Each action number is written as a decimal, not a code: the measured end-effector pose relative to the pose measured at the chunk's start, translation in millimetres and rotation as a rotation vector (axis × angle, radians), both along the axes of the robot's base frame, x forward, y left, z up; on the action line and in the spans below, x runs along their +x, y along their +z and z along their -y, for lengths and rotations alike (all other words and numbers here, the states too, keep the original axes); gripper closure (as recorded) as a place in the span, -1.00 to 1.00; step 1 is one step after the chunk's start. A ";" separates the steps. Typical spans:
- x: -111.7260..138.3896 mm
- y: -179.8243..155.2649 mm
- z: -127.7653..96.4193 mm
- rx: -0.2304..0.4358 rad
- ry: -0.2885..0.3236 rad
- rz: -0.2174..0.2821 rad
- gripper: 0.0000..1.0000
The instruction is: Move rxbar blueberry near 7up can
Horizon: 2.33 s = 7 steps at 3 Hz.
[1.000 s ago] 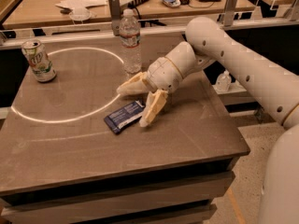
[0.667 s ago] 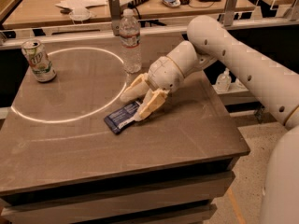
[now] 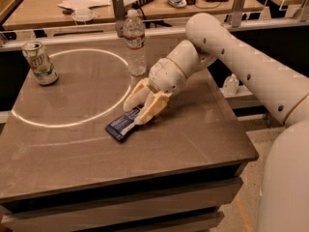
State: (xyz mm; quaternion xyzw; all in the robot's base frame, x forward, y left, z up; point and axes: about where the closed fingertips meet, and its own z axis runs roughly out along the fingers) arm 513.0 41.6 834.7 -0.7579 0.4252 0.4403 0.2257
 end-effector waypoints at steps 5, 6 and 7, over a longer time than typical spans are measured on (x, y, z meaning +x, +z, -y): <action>38.4 74.3 -107.2 0.163 -0.326 0.245 0.95; 45.8 69.4 -91.5 0.123 -0.342 0.225 0.50; 31.9 41.4 -56.9 0.052 -0.331 0.156 -0.14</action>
Offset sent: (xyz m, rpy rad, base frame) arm 0.0058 0.0402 0.0665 0.1679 -0.1268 -0.1044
